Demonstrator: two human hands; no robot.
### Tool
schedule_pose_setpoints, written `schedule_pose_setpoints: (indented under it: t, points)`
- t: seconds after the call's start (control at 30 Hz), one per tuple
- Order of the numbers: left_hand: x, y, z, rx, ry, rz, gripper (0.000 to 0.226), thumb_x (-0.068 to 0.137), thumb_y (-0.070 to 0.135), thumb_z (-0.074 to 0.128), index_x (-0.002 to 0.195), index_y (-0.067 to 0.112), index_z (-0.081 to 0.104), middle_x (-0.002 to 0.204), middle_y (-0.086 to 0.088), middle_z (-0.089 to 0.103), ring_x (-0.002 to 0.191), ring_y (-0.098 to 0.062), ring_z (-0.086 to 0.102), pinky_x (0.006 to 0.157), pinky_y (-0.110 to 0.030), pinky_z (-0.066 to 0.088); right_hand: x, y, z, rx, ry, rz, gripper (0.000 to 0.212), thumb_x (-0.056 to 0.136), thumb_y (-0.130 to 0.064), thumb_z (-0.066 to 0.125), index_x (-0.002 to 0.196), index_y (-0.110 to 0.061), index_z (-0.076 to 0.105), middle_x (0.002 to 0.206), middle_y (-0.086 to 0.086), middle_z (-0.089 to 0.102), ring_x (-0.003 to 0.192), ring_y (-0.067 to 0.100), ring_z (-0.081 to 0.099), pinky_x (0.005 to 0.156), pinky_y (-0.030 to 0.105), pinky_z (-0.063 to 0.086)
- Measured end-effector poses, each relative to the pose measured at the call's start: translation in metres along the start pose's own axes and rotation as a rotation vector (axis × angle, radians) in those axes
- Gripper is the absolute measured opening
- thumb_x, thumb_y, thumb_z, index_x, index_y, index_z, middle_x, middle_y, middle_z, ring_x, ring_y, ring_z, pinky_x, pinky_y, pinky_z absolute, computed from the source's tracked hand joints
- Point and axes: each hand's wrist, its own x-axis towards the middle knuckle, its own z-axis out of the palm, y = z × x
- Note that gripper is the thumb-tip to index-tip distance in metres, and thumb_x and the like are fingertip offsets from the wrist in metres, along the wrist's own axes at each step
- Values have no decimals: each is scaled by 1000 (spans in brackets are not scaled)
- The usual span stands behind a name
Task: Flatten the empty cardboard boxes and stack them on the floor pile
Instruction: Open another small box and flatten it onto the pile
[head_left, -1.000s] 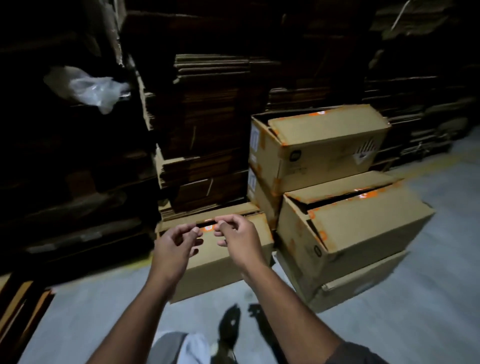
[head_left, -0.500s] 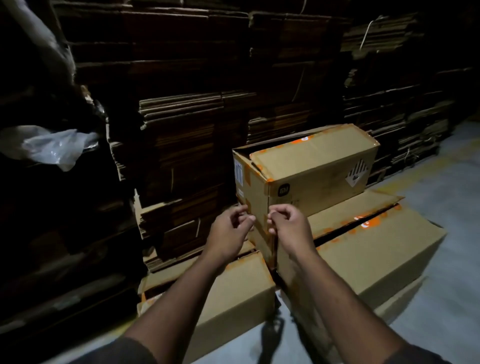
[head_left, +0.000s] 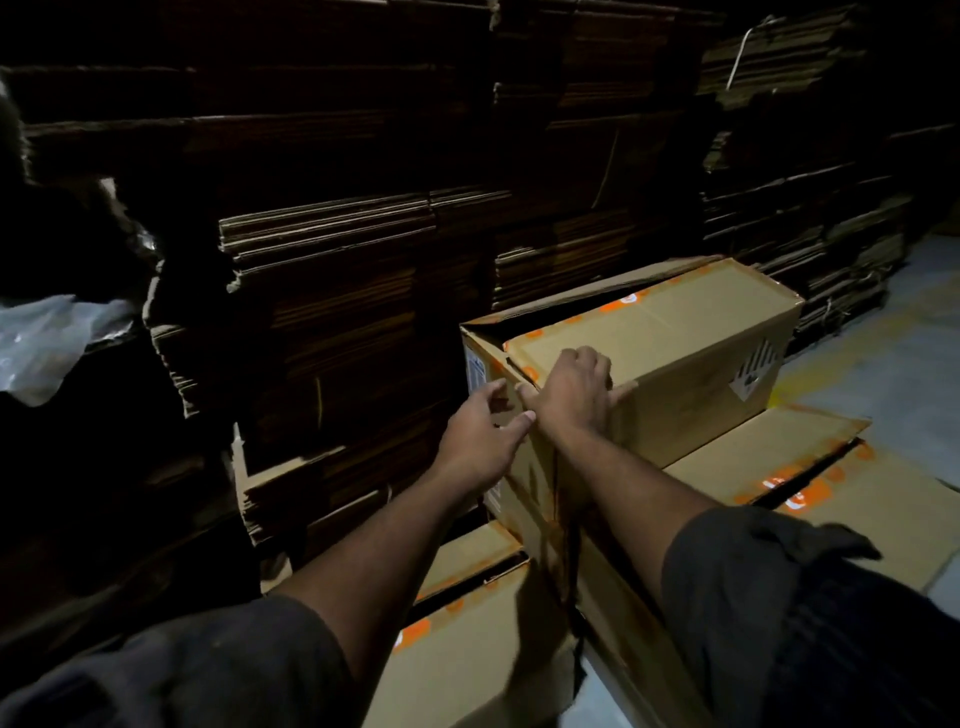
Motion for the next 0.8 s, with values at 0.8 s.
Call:
schedule_pose_setpoints:
  t: [0.8]
  points:
    - [-8, -39, -15, -116, 57, -74, 30, 100, 22, 60, 130, 19, 62, 120, 1, 66, 103, -14, 69, 91, -44, 60, -4, -5, 1, -145, -8, 0, 81, 89, -28, 68, 155, -26, 23, 156, 17, 24, 142, 44, 21, 89, 70, 49]
